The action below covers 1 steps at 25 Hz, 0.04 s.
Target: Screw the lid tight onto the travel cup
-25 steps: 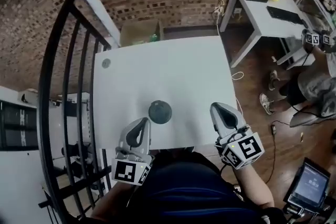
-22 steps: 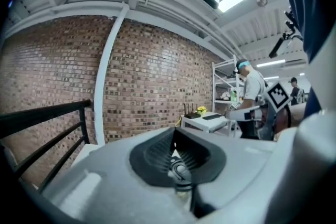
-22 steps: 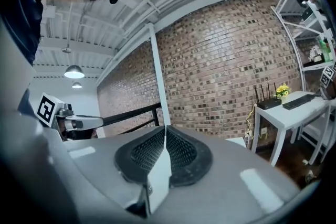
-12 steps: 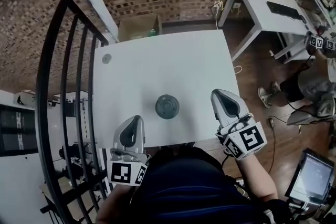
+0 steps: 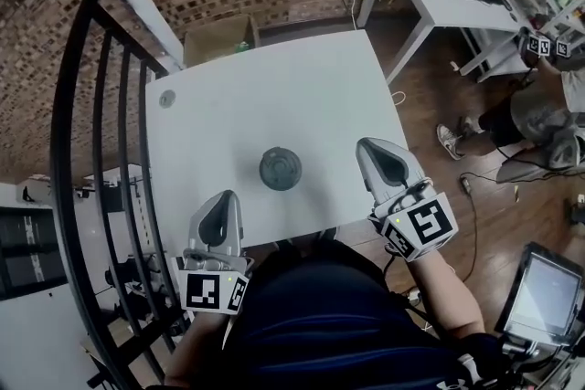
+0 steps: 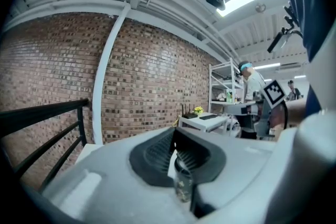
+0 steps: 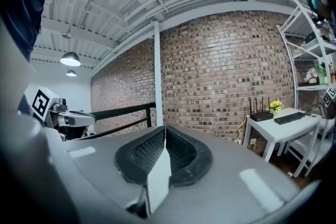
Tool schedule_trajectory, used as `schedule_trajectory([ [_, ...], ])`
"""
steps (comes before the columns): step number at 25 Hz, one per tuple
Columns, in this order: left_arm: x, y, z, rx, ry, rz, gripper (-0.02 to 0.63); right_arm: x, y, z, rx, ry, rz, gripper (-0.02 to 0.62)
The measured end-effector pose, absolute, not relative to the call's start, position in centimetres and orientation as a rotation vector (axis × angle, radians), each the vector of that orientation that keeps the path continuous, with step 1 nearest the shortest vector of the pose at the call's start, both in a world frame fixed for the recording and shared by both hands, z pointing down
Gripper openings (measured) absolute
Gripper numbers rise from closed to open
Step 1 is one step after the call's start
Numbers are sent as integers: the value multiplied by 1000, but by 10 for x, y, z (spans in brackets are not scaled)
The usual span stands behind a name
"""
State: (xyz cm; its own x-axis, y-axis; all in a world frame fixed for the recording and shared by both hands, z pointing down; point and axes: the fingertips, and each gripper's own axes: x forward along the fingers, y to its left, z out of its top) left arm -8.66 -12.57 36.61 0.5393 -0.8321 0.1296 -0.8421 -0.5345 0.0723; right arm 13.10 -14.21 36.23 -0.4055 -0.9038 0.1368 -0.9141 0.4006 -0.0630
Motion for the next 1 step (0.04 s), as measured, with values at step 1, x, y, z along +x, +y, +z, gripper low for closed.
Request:
schedule_trajectory([
  [1,-87,-127,367,2647,-1446,119,6,131,-144,363,1665,-2562,191,15],
])
